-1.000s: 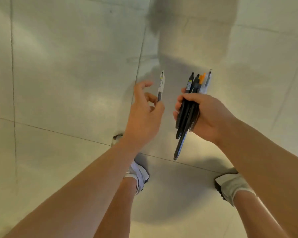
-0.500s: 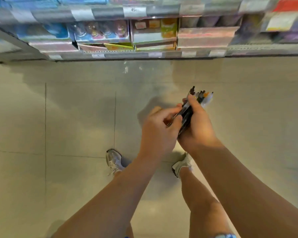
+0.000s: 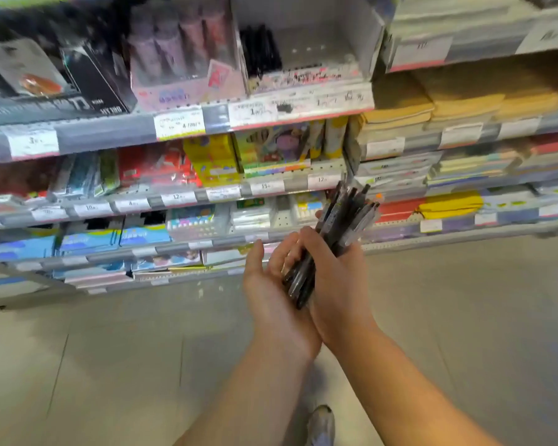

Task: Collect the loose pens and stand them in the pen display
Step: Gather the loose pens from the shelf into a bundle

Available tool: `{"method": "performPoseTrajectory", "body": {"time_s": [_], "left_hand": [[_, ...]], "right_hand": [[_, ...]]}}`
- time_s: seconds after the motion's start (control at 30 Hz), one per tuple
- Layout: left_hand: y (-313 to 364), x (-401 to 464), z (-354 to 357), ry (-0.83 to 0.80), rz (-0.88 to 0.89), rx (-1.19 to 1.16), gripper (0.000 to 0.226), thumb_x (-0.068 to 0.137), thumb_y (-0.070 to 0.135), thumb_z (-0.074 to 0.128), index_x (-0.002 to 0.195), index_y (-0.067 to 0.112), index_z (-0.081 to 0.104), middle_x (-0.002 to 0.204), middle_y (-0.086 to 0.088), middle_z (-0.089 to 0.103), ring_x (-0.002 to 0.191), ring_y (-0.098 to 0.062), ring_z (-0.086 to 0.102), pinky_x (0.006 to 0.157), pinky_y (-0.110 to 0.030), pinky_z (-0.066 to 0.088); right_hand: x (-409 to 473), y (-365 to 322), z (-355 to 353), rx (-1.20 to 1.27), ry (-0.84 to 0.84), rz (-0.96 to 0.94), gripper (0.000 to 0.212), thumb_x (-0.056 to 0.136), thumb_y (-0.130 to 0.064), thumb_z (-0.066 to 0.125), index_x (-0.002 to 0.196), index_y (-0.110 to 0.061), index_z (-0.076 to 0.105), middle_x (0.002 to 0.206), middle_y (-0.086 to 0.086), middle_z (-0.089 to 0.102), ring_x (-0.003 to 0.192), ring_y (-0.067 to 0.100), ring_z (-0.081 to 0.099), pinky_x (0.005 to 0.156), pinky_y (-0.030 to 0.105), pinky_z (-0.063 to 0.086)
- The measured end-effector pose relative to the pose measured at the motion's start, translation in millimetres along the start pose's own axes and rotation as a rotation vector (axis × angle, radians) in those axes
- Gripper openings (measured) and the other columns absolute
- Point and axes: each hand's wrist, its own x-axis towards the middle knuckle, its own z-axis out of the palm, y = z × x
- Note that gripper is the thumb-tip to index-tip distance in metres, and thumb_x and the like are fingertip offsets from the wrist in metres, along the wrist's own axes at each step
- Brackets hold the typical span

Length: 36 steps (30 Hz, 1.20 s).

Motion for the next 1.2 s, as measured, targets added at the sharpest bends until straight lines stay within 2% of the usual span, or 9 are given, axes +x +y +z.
{"method": "performPoseTrajectory", "body": {"time_s": [0.13,0.23,0.33,0.47,0.63,0.77,0.9,1.07,1.2], "left_hand": [[25.5,-15.7,75.7,-0.200,0.117,0.076,0.048,0.092,0.050,0.049,0.099,0.013,0.078,0.110,-0.016,0.074,0.099,-0.030,0.073,0.091,-0.038,0.052],[48.4,-17.1,133.1,-0.296,0.288,0.077,0.048,0.085,0.032,0.058,0.119,-0.002,0.065,0.111,-0.014,0.073,0.111,-0.013,0.068,0.102,-0.029,0.045],[71.4,-23.0,194.9,-0.439,0.219,0.012,0.062,0.098,0.050,0.042,0.123,-0.003,0.064,0.124,-0.025,0.067,0.117,-0.036,0.064,0.111,-0.049,0.040],[97.6,-48.1,275.3,-0.690,0.344,0.089,0.066,0.075,0.056,0.054,0.118,0.007,0.069,0.114,-0.019,0.071,0.118,-0.036,0.063,0.112,-0.051,0.038],[129.2,-78.2,361.7,-0.920,0.691,0.364,0.043,0.079,0.046,0.064,0.114,0.021,0.070,0.117,-0.001,0.074,0.115,-0.012,0.066,0.110,-0.041,0.041],[157.6,-88.2,428.5,-1.095,1.086,0.824,0.021,0.079,0.044,0.059,0.087,0.040,0.077,0.107,0.022,0.072,0.109,0.007,0.063,0.098,-0.035,0.039],[187.8,-70.8,509.8,-0.906,1.457,1.328,0.038,0.081,0.047,0.043,0.096,0.035,0.076,0.113,0.020,0.068,0.114,-0.002,0.058,0.103,-0.044,0.043],[218.6,-21.4,584.5,-0.579,1.422,2.006,0.039,0.096,0.066,0.041,0.103,0.040,0.069,0.121,0.022,0.062,0.115,-0.004,0.057,0.100,-0.031,0.043],[225.5,21.7,604.9,-0.353,1.510,2.255,0.049,0.098,0.062,0.040,0.124,0.029,0.066,0.130,0.009,0.063,0.113,-0.013,0.058,0.103,-0.037,0.044]], "right_hand": [[8.5,-92.5,29.6,-0.051,-0.136,-0.126,0.016,0.063,-0.035,0.077,0.074,-0.026,0.072,0.072,0.008,0.068,0.068,0.025,0.065,0.069,0.042,0.056],[12.8,-153.1,53.3,0.038,-0.359,-0.144,0.023,0.065,-0.029,0.080,0.082,-0.013,0.075,0.076,0.016,0.066,0.068,0.027,0.062,0.064,0.031,0.056],[20.6,-209.2,76.3,-0.020,-0.335,-0.280,0.017,0.069,-0.025,0.080,0.082,-0.015,0.077,0.076,0.015,0.068,0.071,0.024,0.065,0.070,0.034,0.054],[32.4,-287.4,108.3,0.036,-0.392,-0.499,0.003,0.077,-0.018,0.075,0.076,-0.020,0.073,0.067,0.011,0.061,0.061,0.023,0.059,0.064,0.037,0.049],[56.9,-392.6,126.6,0.038,-0.429,-0.750,0.014,0.087,-0.012,0.067,0.098,-0.021,0.066,0.069,0.001,0.063,0.059,0.013,0.060,0.060,0.034,0.048],[99.4,-482.6,113.7,-0.316,-0.356,-0.894,0.013,0.098,-0.007,0.061,0.105,-0.017,0.061,0.071,0.000,0.064,0.063,0.014,0.062,0.057,0.030,0.052],[165.6,-559.6,93.2,-0.931,-0.286,-0.895,0.010,0.096,-0.008,0.064,0.101,-0.016,0.062,0.066,-0.002,0.068,0.063,0.012,0.067,0.060,0.029,0.053],[250.1,-615.3,82.1,-1.832,-0.255,-0.823,0.017,0.084,-0.018,0.076,0.077,-0.023,0.062,0.072,-0.006,0.070,0.072,0.015,0.066,0.069,0.031,0.049],[299.4,-613.9,81.5,-2.125,-0.400,-0.640,0.024,0.085,-0.019,0.075,0.099,-0.029,0.059,0.102,0.000,0.071,0.093,0.021,0.066,0.081,0.032,0.052]]}}
